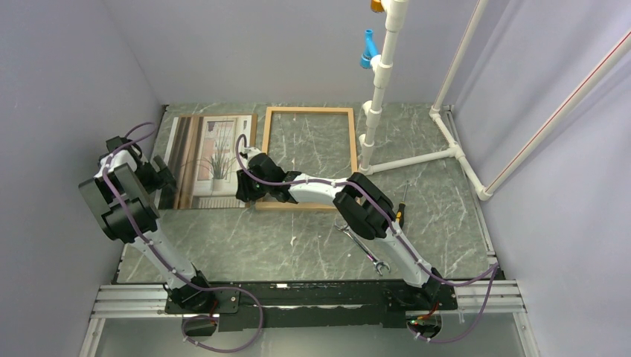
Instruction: Take the photo out of the frame
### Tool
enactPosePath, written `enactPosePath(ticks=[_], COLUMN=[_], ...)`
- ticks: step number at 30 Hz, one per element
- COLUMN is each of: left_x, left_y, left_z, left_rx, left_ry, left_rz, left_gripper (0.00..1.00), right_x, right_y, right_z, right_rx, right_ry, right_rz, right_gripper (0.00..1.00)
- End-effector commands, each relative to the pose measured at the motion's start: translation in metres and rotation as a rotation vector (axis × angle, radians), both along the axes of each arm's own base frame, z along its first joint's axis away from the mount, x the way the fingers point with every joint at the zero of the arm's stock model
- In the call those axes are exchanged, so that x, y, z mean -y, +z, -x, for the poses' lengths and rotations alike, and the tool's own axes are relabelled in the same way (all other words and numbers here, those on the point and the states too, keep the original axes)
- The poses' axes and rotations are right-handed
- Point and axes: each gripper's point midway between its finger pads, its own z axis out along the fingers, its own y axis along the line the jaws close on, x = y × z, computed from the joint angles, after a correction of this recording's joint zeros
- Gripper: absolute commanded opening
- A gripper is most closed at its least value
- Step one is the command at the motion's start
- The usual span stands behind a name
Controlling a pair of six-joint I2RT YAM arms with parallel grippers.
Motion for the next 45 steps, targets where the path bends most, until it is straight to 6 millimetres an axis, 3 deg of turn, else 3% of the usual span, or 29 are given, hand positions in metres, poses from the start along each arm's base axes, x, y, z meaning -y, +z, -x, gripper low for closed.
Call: enactPosePath(ticks=[1, 14, 20, 25, 34, 38, 45], left_x=[-0.001, 0.006, -0.003, -0.014, -0.005, 0.001, 0.003], left_y=[0.006, 0.046, 0.041, 0.024, 0.003, 0.009, 0.038], left_z=[-0.008, -0.018, -0.015, -0.005, -0.005, -0.01, -0.016], left_rx=[0.024, 0.151, 0.112, 0.019, -0.003, 0.032, 0.12], left_ry=[-0.033, -0.041, -0.019, 0.012, -0.013, -0.025, -0.029], left_rz=[0.004, -0.003, -0.039, -0.073, 0.009, 0.032, 0.007], left_gripper=[0.99, 0.95, 0.99, 1.0, 0.99, 0.97, 0.93], right_x=[0.01, 0.01, 0.009, 0.009, 0.009, 0.008, 0.007], right_y=[-0.016, -0.017, -0.02, -0.019, -0.014, -0.016, -0.018], right_z=[0.008, 0.008, 0.01, 0.011, 0.012, 0.014, 0.014], right_rx=[-0.039, -0.04, -0.051, -0.05, -0.049, -0.059, -0.06], right_ry=[0.022, 0.026, 0.032, 0.036, 0.039, 0.045, 0.045], right_rz=[0.06, 0.06, 0.058, 0.057, 0.047, 0.046, 0.047], right_gripper=[0.38, 0.38, 0.39, 0.39, 0.39, 0.39, 0.39])
